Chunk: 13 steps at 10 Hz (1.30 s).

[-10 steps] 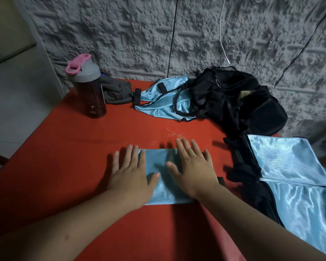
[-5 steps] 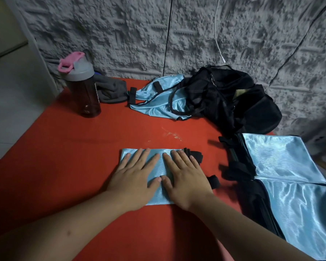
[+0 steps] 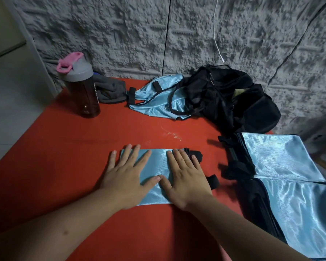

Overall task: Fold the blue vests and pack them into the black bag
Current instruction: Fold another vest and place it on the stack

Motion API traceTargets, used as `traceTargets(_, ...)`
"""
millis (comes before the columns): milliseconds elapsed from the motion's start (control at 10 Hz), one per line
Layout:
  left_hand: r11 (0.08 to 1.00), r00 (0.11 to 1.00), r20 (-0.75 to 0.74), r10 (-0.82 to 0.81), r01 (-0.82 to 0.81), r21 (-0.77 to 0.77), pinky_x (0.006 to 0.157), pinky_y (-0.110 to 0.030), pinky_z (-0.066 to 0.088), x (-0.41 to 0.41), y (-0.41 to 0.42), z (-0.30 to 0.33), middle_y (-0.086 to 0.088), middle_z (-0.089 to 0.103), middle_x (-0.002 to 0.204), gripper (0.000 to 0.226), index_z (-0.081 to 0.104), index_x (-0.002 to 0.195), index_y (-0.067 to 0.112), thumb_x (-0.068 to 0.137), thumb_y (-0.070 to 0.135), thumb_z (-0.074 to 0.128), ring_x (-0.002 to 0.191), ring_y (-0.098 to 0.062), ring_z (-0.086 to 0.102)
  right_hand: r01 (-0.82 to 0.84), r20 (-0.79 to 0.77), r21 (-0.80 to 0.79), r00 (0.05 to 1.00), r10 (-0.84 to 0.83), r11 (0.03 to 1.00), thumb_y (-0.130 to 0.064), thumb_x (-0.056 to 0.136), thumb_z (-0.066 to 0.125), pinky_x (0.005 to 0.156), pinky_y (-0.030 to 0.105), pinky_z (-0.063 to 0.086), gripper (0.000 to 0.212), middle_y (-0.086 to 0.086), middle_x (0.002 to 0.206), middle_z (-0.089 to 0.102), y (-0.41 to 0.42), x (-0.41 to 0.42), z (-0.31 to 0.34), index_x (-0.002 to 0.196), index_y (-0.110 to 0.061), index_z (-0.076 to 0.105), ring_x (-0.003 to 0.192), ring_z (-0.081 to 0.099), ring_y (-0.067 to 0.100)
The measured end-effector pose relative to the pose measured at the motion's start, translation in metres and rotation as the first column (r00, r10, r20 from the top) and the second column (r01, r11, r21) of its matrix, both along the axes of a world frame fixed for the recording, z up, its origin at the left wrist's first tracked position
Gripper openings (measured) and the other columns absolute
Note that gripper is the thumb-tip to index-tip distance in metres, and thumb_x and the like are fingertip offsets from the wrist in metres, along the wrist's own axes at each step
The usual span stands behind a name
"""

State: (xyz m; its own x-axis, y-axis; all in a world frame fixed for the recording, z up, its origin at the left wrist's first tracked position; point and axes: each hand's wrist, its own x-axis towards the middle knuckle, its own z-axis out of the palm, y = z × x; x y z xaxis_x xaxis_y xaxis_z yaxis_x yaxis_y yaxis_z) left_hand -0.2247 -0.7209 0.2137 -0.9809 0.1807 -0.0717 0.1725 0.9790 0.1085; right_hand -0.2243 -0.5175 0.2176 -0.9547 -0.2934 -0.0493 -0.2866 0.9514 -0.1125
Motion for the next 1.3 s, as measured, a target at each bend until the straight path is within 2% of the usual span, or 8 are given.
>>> traceTargets(300, 0.998, 0.999, 0.016, -0.031, 0.030, 0.061, 0.124, -0.049, -0.010, -0.003, -0.008, 0.000, 0.010, -0.021, 0.167, 0.092, -0.018, 0.154, 0.048, 0.068, 0.077, -0.035, 0.151, -0.010, -0.025, 0.013, -0.009, -0.031, 1.000, -0.013, 0.999, -0.073, 0.096, 0.007, 0.126, 0.043, -0.010, 0.083, -0.004, 0.171, -0.006, -0.001, 0.001, 0.000, 0.163, -0.024, -0.003, 0.154, -0.019, 0.009)
traceTargets(500, 0.995, 0.995, 0.037, -0.097, 0.099, -0.033, 0.124, -0.049, -0.009, 0.001, -0.029, 0.004, 0.007, -0.031, 0.163, 0.082, -0.024, 0.153, 0.046, 0.078, 0.079, -0.020, 0.148, -0.012, -0.032, 0.012, -0.003, -0.029, 1.000, -0.012, 1.000, -0.073, 0.096, 0.008, 0.126, 0.043, -0.010, 0.083, -0.004, 0.171, -0.007, -0.001, 0.002, 0.001, 0.163, -0.025, -0.004, 0.154, -0.020, 0.009)
traceTargets(600, 0.991, 0.993, 0.063, -0.095, 0.101, -0.089, 0.122, -0.055, -0.008, 0.003, -0.038, 0.007, 0.007, -0.031, 0.163, 0.094, -0.024, 0.153, 0.045, 0.070, 0.088, -0.018, 0.149, -0.015, -0.031, 0.013, 0.002, -0.025, 1.000, -0.013, 1.000, -0.073, 0.096, 0.008, 0.126, 0.044, -0.009, 0.083, -0.004, 0.171, -0.007, -0.001, 0.002, 0.002, 0.163, -0.024, -0.004, 0.154, -0.020, 0.009)
traceTargets(900, 0.997, 0.981, 0.175, -0.081, 0.081, 0.009, 0.124, -0.053, -0.008, -0.004, -0.047, 0.013, 0.013, -0.027, 0.164, 0.102, -0.018, 0.156, 0.041, 0.069, 0.093, -0.009, 0.151, -0.012, -0.024, -0.020, 0.069, -0.117, 0.997, 0.029, 0.993, -0.067, 0.101, 0.017, 0.126, 0.045, -0.010, 0.077, -0.011, 0.167, -0.019, 0.004, -0.001, 0.011, 0.161, -0.030, -0.015, 0.149, -0.031, 0.006)
traceTargets(1000, 0.981, 0.990, 0.141, 0.022, -0.048, 0.186, 0.126, -0.046, 0.005, -0.008, -0.048, 0.018, 0.002, -0.003, 0.169, 0.084, 0.008, 0.161, 0.035, 0.089, 0.075, 0.030, 0.155, -0.013, 0.000, -0.025, -0.079, -0.341, 0.997, -0.002, 0.940, -0.052, 0.102, 0.038, 0.127, 0.041, -0.004, 0.073, -0.012, 0.168, -0.004, 0.004, -0.003, 0.028, 0.163, -0.027, 0.005, 0.155, -0.015, 0.008)
traceTargets(1100, 0.945, 0.973, -0.050, 0.225, -0.206, 0.252, 0.100, -0.039, 0.048, -0.012, -0.047, 0.027, -0.006, 0.065, 0.129, 0.055, 0.068, 0.121, 0.026, 0.086, 0.061, 0.046, 0.120, -0.027, 0.059, 0.171, -0.230, -0.491, 0.921, -0.316, 0.854, -0.037, 0.094, 0.058, 0.113, 0.038, 0.038, 0.055, 0.004, 0.145, 0.054, 0.010, -0.005, 0.046, 0.143, -0.015, 0.051, 0.137, 0.045, 0.024)
traceTargets(1200, 0.922, 0.938, -0.044, 0.343, -0.327, 0.207, 0.074, -0.035, 0.054, -0.007, -0.040, 0.038, 0.004, 0.072, 0.084, 0.035, 0.071, 0.086, 0.022, 0.086, 0.055, 0.058, 0.088, -0.027, 0.068, 0.481, -0.077, -0.304, 0.848, -0.524, 0.822, -0.052, 0.089, 0.058, 0.087, 0.041, 0.050, 0.044, 0.008, 0.110, 0.064, 0.016, -0.005, 0.057, 0.111, -0.014, 0.062, 0.108, 0.058, 0.032)
traceTargets(1300, 0.898, 0.922, 0.044, 0.385, -0.385, 0.213, 0.076, -0.035, 0.054, -0.006, -0.031, 0.038, 0.003, 0.073, 0.090, 0.029, 0.067, 0.101, 0.023, 0.085, 0.047, 0.065, 0.094, -0.029, 0.069, 0.556, 0.082, -0.072, 0.831, -0.551, 0.828, -0.063, 0.085, 0.053, 0.092, 0.042, 0.049, 0.055, 0.007, 0.111, 0.067, 0.016, -0.005, 0.055, 0.111, -0.016, 0.064, 0.108, 0.062, 0.034)
